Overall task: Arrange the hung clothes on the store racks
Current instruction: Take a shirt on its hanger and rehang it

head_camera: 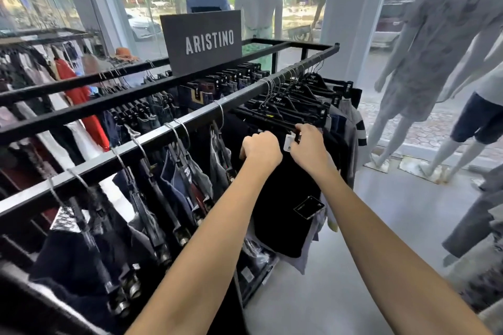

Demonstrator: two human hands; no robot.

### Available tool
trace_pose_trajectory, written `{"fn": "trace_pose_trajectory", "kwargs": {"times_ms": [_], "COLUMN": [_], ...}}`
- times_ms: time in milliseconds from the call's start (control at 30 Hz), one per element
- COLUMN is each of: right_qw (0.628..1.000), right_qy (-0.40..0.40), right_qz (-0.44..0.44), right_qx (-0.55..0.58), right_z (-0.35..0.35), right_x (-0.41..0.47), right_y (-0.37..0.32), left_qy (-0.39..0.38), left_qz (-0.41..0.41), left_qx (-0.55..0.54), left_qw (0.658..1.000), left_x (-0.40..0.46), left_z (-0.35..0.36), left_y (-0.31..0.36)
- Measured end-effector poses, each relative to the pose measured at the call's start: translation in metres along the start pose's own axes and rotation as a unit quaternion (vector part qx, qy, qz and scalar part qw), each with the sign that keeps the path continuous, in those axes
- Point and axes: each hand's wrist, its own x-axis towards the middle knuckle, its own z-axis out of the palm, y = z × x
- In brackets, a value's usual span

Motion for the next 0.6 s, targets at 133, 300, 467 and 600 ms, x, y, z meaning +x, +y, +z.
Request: {"fn": "trace_pose_trajectory", "kwargs": {"times_ms": [133, 300, 467, 600], "right_qw": [1.0, 0.995, 0.976, 0.944], "right_qy": [0.006, -0.04, -0.184, -0.265], "right_qz": [0.002, 0.004, -0.097, -0.121], "right_qx": [0.008, -0.088, 0.069, 0.153], "right_z": [-0.002, -0.012, -0.023, -0.035], "right_x": [0.005, 0.019, 0.035, 0.045], "right_y": [0.007, 0.015, 0.028, 0.042], "left_qy": [0.075, 0.109, 0.093, 0.099], "left_qz": [0.033, 0.018, -0.18, -0.25], "left_qx": [-0.046, -0.189, -0.422, -0.389], "left_qw": [0.996, 0.976, 0.884, 0.881], "left_x": [0.013, 0.034, 0.05, 0.052], "left_z": [0.008, 0.015, 0.012, 0.009], "left_y": [0.013, 0.032, 0.048, 0.046]}}
